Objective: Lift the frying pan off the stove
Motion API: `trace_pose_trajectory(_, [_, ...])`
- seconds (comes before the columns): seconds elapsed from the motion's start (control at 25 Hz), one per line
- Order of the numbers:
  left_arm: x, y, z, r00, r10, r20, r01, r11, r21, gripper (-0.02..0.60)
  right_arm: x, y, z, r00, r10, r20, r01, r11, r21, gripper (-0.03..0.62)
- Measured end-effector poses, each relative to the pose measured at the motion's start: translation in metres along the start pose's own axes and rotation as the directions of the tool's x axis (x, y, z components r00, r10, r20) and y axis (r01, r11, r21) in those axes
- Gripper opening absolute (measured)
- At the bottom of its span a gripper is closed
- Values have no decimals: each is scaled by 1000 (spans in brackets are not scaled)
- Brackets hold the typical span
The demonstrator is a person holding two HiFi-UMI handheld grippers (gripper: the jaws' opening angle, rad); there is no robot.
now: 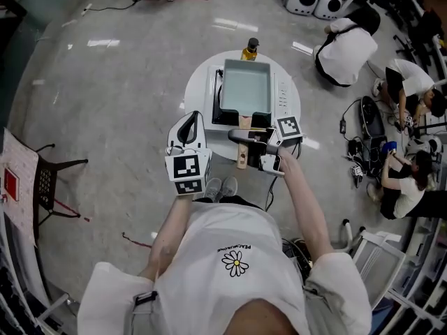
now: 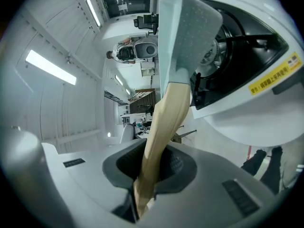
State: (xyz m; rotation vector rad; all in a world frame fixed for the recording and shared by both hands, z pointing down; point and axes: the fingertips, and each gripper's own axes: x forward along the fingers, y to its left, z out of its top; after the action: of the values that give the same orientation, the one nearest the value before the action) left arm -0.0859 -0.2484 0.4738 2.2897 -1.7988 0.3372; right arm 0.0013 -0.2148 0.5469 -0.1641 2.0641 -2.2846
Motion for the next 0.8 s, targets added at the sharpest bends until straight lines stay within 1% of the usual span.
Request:
trace_pose_trajectory(0.24, [-6,7,10,999,16,28,-16,1000,4,-1,4,48,7,1000,25,4,-24,992,-122,53])
trace_pose_trajectory(0.4, [-7,9,18,999,17,47,-18,1000,5,-2,4,88,12,999,43,2,-41,968,-246,54])
trace_pose_trajectory(0.48, [-6,8,21,998,15,56,-15,1000,7,-2,3,109,13,998,62,-1,-59,948,-312,54])
trace_pose_trajectory(0.6, [-7,6,27,998,8,66,-9,1000,10,-2,2,140,10,996,91,-5,-85,910,-407,54])
trace_pose_trajectory(0.72, [-10,5,31,997,3,76,-4,1000,12,-2,2,169,3,993,117,-14,-109,860,-499,54])
trace_pose_trajectory(0.8, [-11,5,35,997,-2,83,1,1000,16,0,2,184,-2,993,119,-24,-112,821,-560,54])
